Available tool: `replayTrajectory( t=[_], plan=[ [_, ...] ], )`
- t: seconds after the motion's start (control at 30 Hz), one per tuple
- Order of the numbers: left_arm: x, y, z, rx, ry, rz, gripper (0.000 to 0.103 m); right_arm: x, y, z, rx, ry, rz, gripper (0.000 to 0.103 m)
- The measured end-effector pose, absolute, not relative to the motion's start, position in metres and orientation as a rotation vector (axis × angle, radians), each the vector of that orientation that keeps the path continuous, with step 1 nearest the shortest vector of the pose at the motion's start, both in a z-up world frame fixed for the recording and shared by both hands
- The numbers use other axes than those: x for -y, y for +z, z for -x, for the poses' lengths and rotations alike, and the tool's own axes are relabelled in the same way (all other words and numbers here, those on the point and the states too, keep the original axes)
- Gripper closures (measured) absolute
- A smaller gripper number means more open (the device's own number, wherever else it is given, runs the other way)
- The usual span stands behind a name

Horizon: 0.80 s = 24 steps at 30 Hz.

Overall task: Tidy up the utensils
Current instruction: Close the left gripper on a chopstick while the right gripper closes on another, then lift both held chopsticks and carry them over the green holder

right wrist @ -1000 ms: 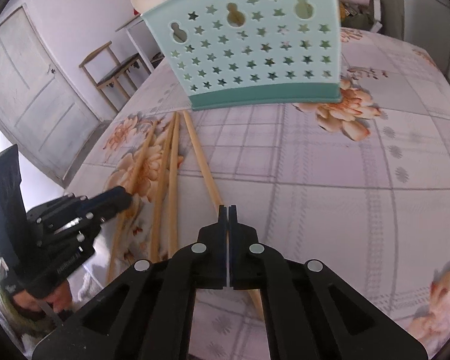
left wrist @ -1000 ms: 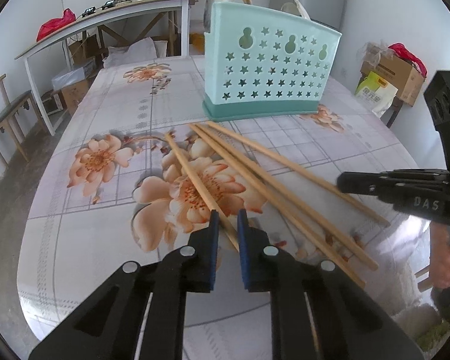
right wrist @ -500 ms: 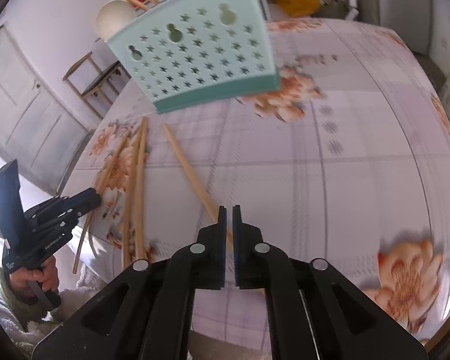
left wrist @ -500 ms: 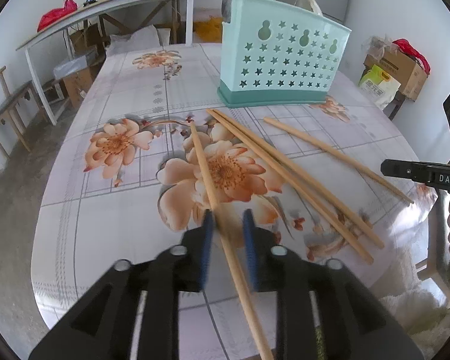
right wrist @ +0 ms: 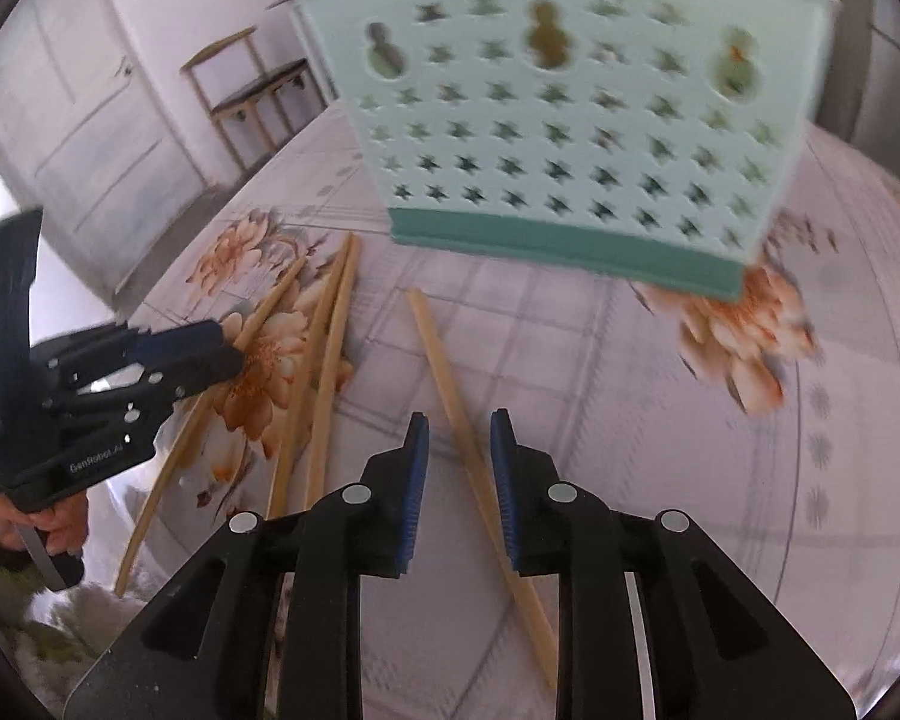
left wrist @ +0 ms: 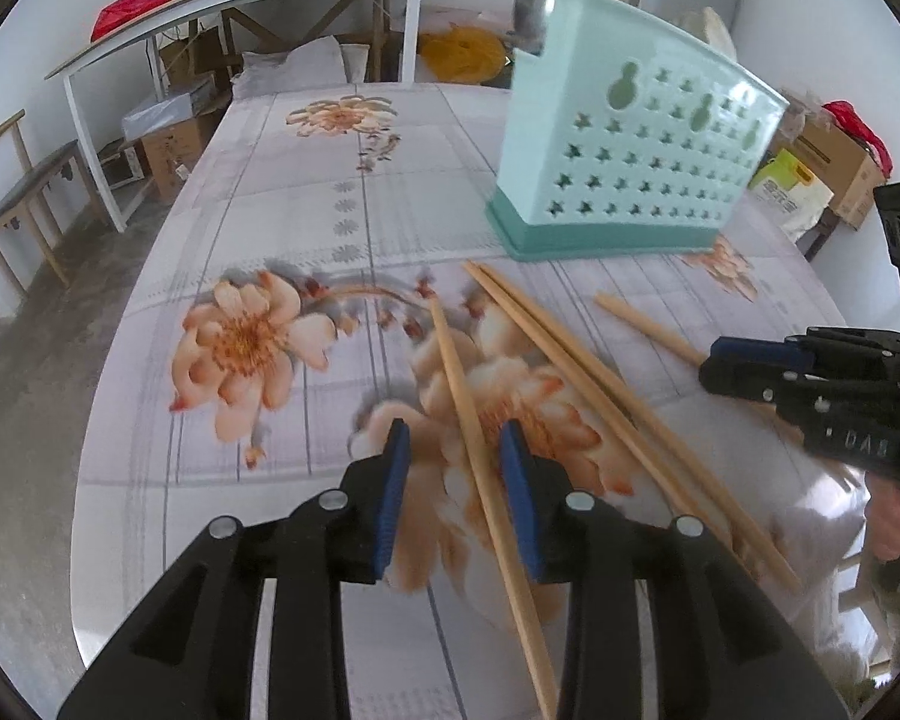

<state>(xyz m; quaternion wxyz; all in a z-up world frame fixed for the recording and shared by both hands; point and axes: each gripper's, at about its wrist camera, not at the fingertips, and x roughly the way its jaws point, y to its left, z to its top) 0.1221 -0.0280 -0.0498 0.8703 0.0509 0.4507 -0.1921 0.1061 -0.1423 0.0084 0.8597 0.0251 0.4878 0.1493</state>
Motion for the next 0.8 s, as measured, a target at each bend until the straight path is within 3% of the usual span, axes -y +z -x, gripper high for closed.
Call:
replayTrajectory(
  t=[0.2,0.4,0.8],
  plan=[
    [0.035,-0.051,-0.138,-0.928,-0.385,-0.134,0.074,0.129,0.007,-0.119,-1.004,0.330,0.026,0.088],
    [0.037,-0.052,-0.154,-0.907,-0.349,-0.117,0.095,0.124,0.004,-0.134,-0.986,0.326,0.029,0.098],
    [0.026,-0.038,-0.149,-0.882,-0.343,-0.064,0.098,0.138,0.028,-0.134,-0.895,0.316,-0.053,0.098]
  ],
)
